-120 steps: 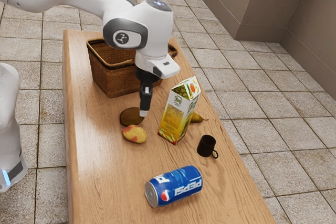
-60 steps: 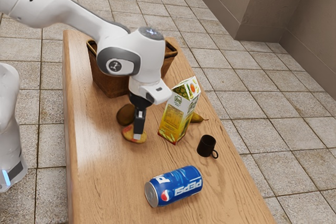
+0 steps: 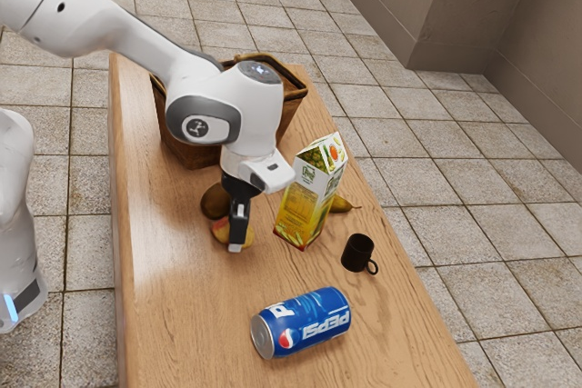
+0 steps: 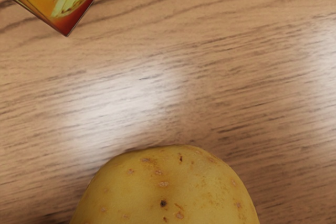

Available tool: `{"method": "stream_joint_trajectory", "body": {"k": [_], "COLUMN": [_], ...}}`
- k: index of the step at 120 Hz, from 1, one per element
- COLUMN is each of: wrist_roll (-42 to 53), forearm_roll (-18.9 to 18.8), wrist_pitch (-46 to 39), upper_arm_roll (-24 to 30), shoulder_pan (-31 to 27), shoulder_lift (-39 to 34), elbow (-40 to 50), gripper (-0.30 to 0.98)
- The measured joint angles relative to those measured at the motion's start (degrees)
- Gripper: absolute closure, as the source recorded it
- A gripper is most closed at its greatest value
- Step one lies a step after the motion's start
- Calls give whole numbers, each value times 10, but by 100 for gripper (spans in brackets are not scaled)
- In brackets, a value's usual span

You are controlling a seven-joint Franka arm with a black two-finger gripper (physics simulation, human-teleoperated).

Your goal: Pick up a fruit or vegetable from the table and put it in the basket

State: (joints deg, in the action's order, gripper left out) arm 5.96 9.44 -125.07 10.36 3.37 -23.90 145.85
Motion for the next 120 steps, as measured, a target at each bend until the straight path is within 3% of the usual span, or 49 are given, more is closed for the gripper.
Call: {"method": "stream_joint_trajectory", "body": {"k": [38, 66, 99, 120], "wrist_roll": [-1, -3, -22, -34], "forearm_roll": [-6, -36, -57, -91], "wrist_pitch": [9, 63, 326, 406], "upper_arm_roll": [0, 0, 13, 10], "shoulder_pan": [-1, -2, -6, -63], "shoulder_lift": [-3, -5, -9, -10], "elbow": [-3, -127, -277, -326], "gripper": [24, 26, 27, 26]}}
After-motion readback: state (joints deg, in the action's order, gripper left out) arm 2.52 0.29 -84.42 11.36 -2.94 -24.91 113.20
